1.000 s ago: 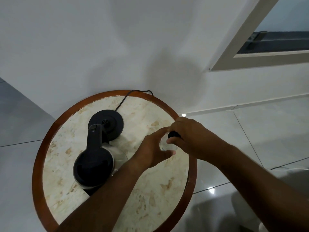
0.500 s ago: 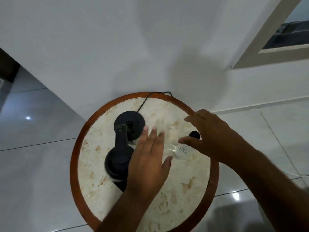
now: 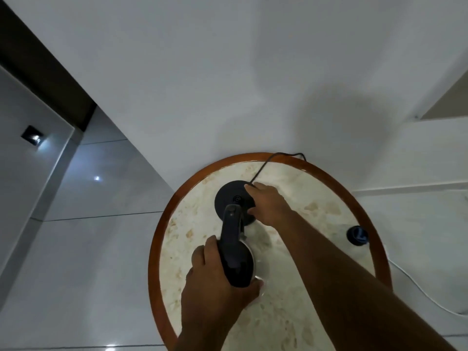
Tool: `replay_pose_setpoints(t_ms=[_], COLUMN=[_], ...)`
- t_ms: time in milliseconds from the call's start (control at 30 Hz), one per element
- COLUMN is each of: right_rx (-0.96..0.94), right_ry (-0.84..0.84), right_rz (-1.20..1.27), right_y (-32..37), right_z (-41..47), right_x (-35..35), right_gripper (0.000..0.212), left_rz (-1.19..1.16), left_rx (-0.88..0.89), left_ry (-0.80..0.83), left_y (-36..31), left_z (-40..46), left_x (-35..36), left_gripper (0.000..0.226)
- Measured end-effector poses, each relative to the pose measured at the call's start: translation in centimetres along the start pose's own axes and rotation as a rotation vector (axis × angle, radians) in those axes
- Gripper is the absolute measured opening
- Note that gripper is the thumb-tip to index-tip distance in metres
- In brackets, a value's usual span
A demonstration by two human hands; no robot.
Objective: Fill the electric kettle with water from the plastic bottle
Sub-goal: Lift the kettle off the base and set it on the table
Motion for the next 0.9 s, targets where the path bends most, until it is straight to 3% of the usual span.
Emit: replay_pose_setpoints(t_ms=[133, 367, 500, 633, 767, 900], right_rx=[-0.076, 0.004, 0.054, 0.049, -0.113, -0.156], right_ry=[0.108, -0.014, 0.07, -0.024, 0.209, 0.066], right_rz=[-0.138, -0.241, -0.268, 0.232, 0.218, 0.144], right_y=[0.7, 1.4, 1.5, 2.0, 5.9, 7.1], right_z=[2.8, 3.6, 3.4, 0.0, -6.4, -6.8], right_x=[2.9, 3.6, 2.9, -2.0, -2.3, -1.4], right_gripper=[0.073, 0.066, 0.067, 0.045, 0.061, 0.022], left_rz=[0.063, 0.05, 0.058, -0.028, -0.193, -0.157], left_rx=[0.145, 0.36, 0.431, 0.408, 0.312, 0.318], left_ry=[0.039, 0.147, 0.168, 0.182, 0.165, 0.131], left_y=[1.7, 4.0, 4.3, 5.2, 7.0, 7.8], left_z=[0.7, 2.8, 3.8, 4.2, 3.6, 3.7], left_x=[-0.9, -3.1, -4.0, -4.4, -4.0, -3.1], left_gripper=[0.118, 0.117, 0.118, 0.121, 0.121, 0.126])
Point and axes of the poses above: each hand's wrist, its own z-axis towards the middle knuckle, its own x-axis out of the palm, y = z × x, the point moved 7 cm from there along z, towards the middle knuckle, and after that the axes turned 6 degrees about z, right-handed, at the moved point
